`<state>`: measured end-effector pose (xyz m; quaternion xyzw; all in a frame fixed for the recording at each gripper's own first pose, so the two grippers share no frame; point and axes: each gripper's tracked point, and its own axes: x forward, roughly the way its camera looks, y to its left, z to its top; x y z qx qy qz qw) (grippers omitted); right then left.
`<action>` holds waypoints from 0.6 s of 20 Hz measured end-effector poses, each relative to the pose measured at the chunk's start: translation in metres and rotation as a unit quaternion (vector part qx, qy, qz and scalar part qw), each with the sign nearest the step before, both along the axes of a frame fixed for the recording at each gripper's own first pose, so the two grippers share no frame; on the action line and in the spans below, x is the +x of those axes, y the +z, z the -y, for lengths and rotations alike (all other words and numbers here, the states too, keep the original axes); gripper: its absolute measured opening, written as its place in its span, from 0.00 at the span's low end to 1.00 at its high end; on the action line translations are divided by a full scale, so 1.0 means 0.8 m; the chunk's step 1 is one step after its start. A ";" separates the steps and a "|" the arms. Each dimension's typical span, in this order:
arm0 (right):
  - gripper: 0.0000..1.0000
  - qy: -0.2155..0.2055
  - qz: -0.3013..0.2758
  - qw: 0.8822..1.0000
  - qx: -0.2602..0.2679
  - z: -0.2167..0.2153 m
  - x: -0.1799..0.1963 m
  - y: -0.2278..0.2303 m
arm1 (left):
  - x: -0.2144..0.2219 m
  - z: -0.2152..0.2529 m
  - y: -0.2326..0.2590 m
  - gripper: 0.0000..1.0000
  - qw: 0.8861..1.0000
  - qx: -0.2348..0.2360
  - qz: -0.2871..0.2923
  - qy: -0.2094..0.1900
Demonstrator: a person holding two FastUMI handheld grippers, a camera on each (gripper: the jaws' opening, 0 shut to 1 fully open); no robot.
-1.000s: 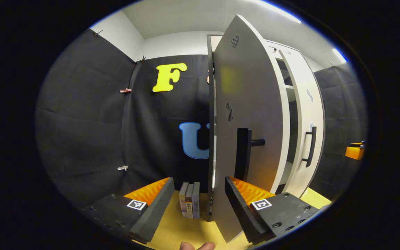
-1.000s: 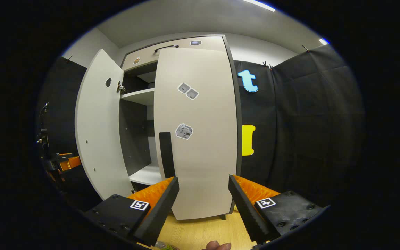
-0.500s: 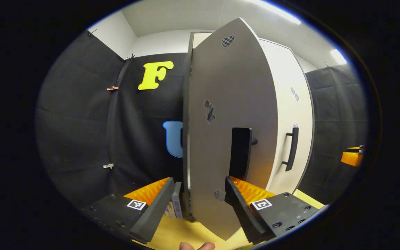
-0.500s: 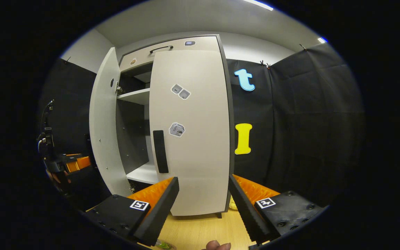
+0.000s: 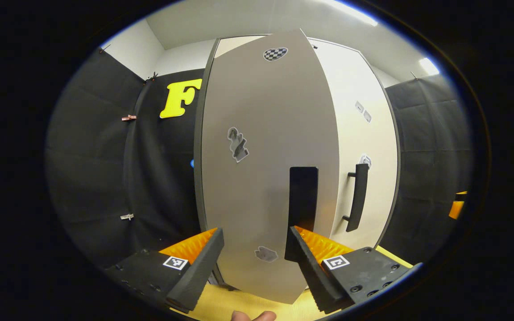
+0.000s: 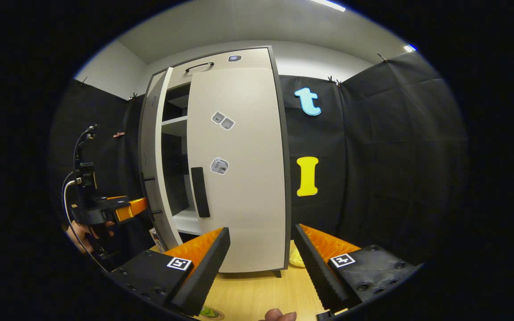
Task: Grasp the bottle in the cabinet with the left hand and place it on the coaster, then close the right door with the right hand and the left door with the left hand.
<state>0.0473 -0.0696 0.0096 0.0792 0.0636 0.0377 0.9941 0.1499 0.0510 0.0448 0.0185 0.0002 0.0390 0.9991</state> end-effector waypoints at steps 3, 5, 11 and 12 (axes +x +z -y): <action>0.97 0.005 -0.003 1.000 0.000 0.002 0.000 -0.001 | 0.016 0.009 -0.002 0.94 1.000 -0.013 0.002 0.001; 0.97 0.009 -0.002 1.000 -0.001 0.001 0.000 -0.002 | 0.027 0.013 0.002 0.95 1.000 -0.012 0.002 0.000; 0.97 0.020 -0.005 1.000 -0.002 0.000 0.008 -0.005 | 0.054 0.028 0.004 0.93 1.000 0.013 0.003 0.001; 0.97 0.021 -0.005 1.000 -0.001 -0.001 0.010 -0.005 | 0.059 0.030 0.004 0.92 1.000 0.019 0.004 0.002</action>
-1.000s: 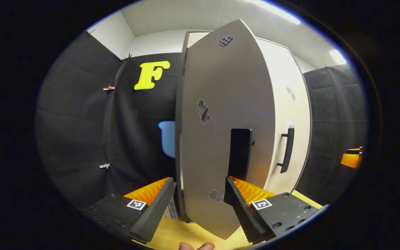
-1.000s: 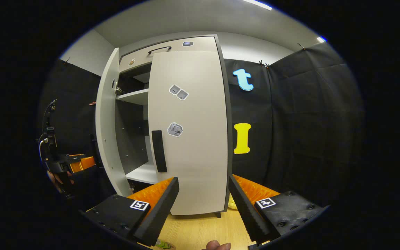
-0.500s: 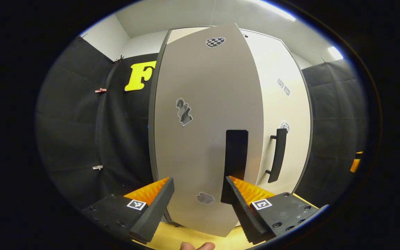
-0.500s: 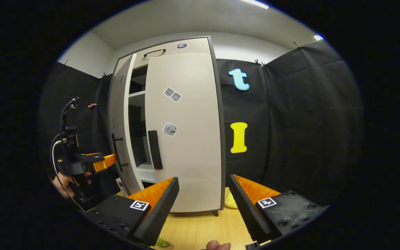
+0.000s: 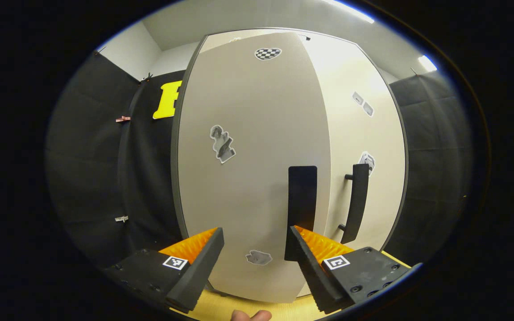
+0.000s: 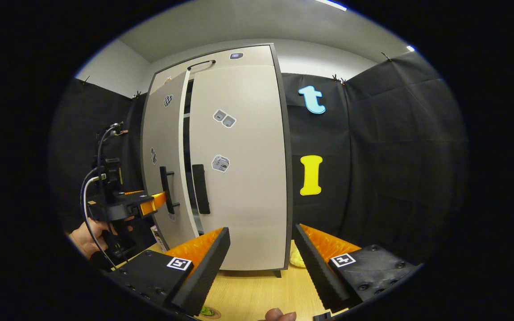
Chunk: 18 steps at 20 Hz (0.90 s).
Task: Grasp the bottle in the cabinet with the left hand and place it on the coaster, then close the right door with the right hand and the left door with the left hand.
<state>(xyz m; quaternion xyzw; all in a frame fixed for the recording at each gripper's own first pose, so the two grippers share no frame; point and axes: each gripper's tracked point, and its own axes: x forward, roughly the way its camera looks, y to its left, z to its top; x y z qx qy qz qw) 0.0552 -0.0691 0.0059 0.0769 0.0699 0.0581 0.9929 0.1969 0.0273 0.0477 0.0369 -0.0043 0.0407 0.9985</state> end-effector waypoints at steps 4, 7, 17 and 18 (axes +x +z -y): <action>0.97 0.006 -0.001 1.000 0.004 -0.004 0.004 0.000 | 0.013 0.005 0.000 0.95 1.000 0.006 0.002 0.004; 0.97 0.008 -0.001 1.000 0.006 -0.006 0.004 0.001 | 0.009 0.004 0.002 0.94 1.000 -0.002 0.003 0.004; 0.97 0.008 0.008 1.000 0.002 -0.025 0.003 0.013 | -0.088 -0.005 0.017 0.95 1.000 0.020 0.011 -0.021; 0.97 0.008 0.010 1.000 0.000 -0.027 0.004 0.016 | -0.098 -0.006 0.017 0.95 1.000 0.015 0.009 -0.023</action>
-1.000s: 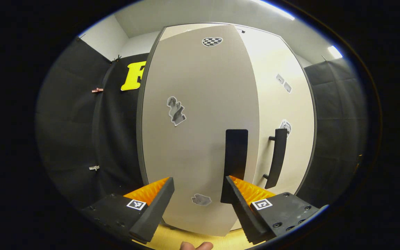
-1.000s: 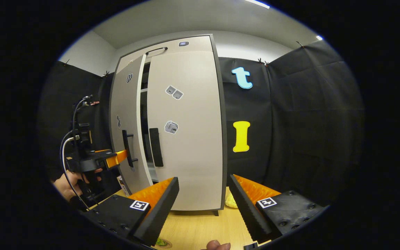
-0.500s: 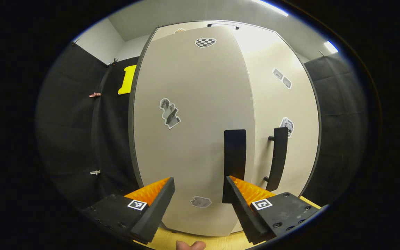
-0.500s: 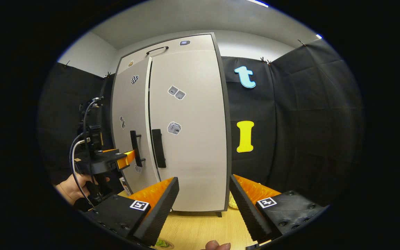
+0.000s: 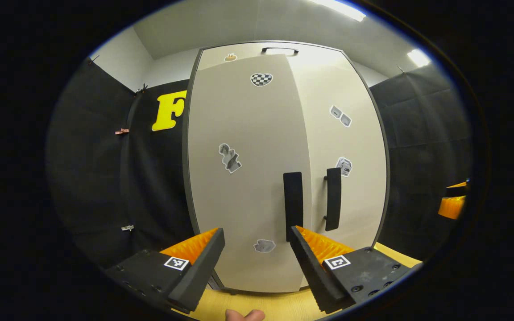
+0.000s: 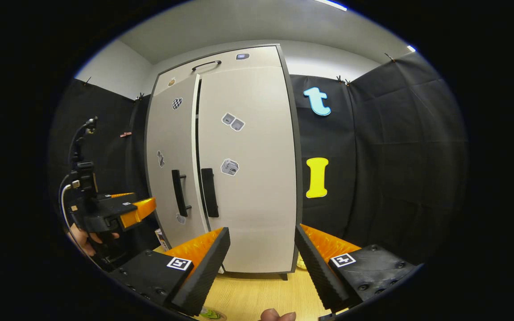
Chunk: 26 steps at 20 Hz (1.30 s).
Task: Grasp the bottle in the cabinet with the left hand and place it on the coaster, then close the right door with the right hand and the left door with the left hand.
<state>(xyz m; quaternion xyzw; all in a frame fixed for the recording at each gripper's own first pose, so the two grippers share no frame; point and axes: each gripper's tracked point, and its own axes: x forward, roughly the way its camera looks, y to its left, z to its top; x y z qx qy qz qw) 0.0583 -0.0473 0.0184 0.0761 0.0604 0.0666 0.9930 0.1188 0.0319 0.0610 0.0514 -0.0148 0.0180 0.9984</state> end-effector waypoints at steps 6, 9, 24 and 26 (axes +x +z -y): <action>0.96 -0.008 0.015 1.000 -0.016 -0.022 -0.006 0.015 | -0.052 -0.018 0.002 0.94 1.000 -0.009 0.003 0.000; 0.96 -0.011 0.017 0.999 -0.030 -0.033 -0.009 0.016 | -0.075 -0.025 -0.001 0.94 1.000 -0.009 0.004 0.002; 0.96 -0.009 0.019 0.999 -0.042 -0.071 -0.036 0.022 | -0.140 -0.054 -0.024 0.95 1.000 -0.016 -0.014 0.015; 0.96 -0.010 0.019 0.999 -0.044 -0.073 -0.038 0.023 | -0.142 -0.054 -0.023 0.94 1.000 -0.011 -0.013 0.012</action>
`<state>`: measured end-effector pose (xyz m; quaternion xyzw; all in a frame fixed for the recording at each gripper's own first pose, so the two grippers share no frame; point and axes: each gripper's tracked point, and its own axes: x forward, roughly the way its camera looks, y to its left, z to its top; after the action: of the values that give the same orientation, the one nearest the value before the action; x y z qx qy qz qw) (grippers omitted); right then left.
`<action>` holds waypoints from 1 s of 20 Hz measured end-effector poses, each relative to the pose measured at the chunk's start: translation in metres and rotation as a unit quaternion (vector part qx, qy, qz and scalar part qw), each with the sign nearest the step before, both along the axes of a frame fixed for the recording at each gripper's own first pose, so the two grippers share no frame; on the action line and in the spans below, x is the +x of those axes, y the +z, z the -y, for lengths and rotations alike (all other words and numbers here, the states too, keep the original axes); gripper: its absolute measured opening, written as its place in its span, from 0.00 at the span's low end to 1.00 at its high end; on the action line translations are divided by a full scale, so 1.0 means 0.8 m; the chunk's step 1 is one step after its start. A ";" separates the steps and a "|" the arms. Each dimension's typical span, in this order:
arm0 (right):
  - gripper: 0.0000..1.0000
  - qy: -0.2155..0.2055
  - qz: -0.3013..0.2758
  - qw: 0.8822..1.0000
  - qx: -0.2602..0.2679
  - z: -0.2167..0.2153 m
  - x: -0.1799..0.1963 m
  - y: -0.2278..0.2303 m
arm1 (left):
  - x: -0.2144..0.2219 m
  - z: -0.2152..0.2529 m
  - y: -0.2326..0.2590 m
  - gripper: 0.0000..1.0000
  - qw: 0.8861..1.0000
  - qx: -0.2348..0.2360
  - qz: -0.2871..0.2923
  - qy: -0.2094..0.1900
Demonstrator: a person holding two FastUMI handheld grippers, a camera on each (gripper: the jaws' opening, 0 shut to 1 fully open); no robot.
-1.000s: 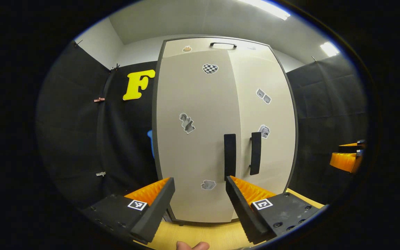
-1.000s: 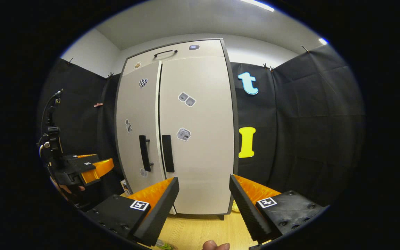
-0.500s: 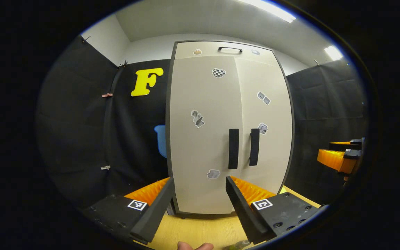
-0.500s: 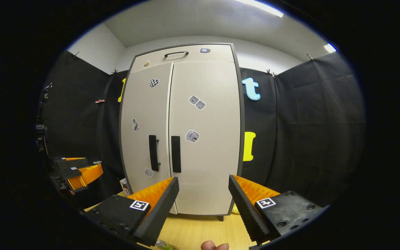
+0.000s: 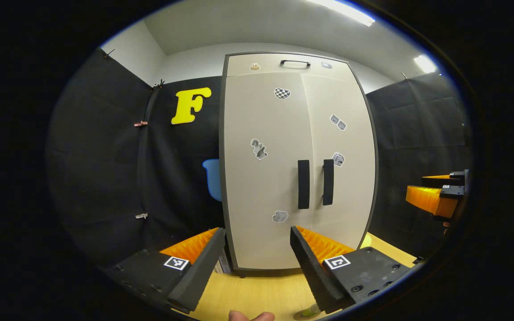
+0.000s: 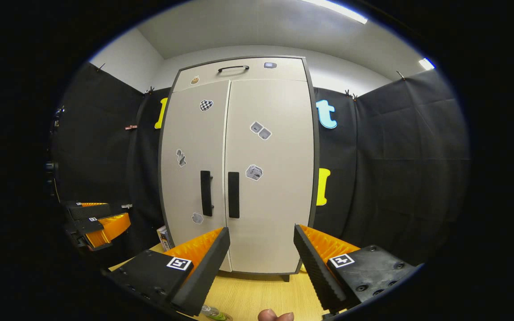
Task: Grasp the bottle in the cabinet with the left hand and place it on the coaster, then close the right door with the right hand and the left door with the left hand.
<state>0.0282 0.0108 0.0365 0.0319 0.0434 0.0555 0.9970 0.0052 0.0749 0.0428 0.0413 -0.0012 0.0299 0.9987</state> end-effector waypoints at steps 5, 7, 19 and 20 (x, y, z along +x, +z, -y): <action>0.96 0.000 0.001 1.000 -0.001 -0.003 -0.006 0.001 | -0.002 0.002 0.001 0.95 1.000 0.007 0.002 -0.006; 0.96 -0.001 0.000 1.000 -0.001 -0.003 -0.003 0.001 | -0.003 0.000 0.000 0.95 1.000 0.005 0.001 -0.006; 0.96 0.000 -0.001 1.000 -0.001 -0.010 -0.006 0.000 | -0.010 -0.009 0.002 0.95 1.000 0.002 0.004 -0.001; 0.96 0.000 -0.001 1.000 0.000 -0.010 -0.006 0.000 | -0.010 -0.008 0.002 0.94 1.000 0.002 0.004 -0.002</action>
<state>0.0235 0.0190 0.0368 0.0318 0.0447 0.0552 0.9970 -0.0030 0.0816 0.0448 0.0434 -0.0049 0.0279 0.9987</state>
